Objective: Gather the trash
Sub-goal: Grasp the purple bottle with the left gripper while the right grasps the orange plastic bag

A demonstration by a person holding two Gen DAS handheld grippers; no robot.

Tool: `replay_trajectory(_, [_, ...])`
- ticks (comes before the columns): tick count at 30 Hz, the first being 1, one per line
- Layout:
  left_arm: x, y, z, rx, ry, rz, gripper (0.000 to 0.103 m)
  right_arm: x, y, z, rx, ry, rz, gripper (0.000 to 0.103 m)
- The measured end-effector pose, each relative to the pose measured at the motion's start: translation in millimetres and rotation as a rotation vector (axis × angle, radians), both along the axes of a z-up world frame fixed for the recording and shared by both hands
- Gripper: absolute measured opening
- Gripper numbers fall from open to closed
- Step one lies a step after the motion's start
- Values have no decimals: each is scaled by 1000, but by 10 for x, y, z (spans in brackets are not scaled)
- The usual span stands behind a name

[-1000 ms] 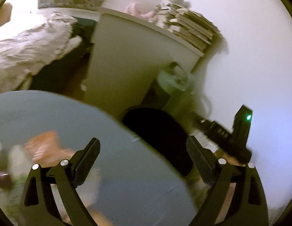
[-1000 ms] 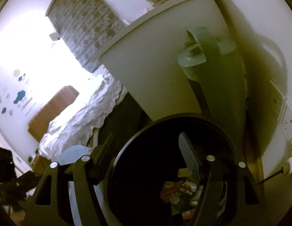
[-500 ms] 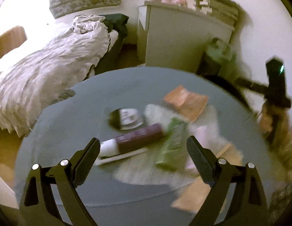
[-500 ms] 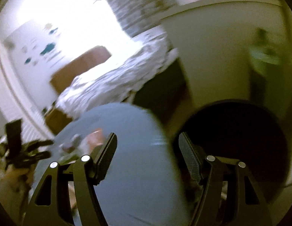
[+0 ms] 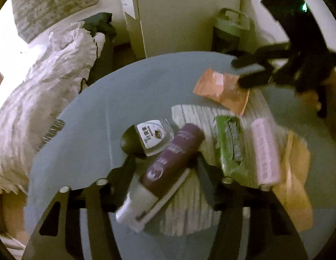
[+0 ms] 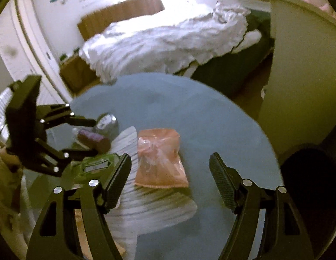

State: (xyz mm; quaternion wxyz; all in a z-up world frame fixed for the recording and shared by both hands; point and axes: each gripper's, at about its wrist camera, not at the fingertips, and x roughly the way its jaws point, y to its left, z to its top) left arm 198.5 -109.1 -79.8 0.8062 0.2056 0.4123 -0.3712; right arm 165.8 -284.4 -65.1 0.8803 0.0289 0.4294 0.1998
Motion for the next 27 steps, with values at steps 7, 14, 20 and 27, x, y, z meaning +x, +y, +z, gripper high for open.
replay_trajectory(7, [-35,20,-3,-91,6,146,37,168,283,-170,-127,25,32,54])
replay_trajectory(14, [-150,171,105,-220,38,258,34,25,109,-94,-59,-41,1,42])
replay_trajectory(20, [-278,198,418,-360,19,296,32,-381,-468,221,144,-174,-82,42])
replay_trajectory(27, [-395,-296,780,-473,4,225,25,-853,-1364,368,254,-335,-305,42])
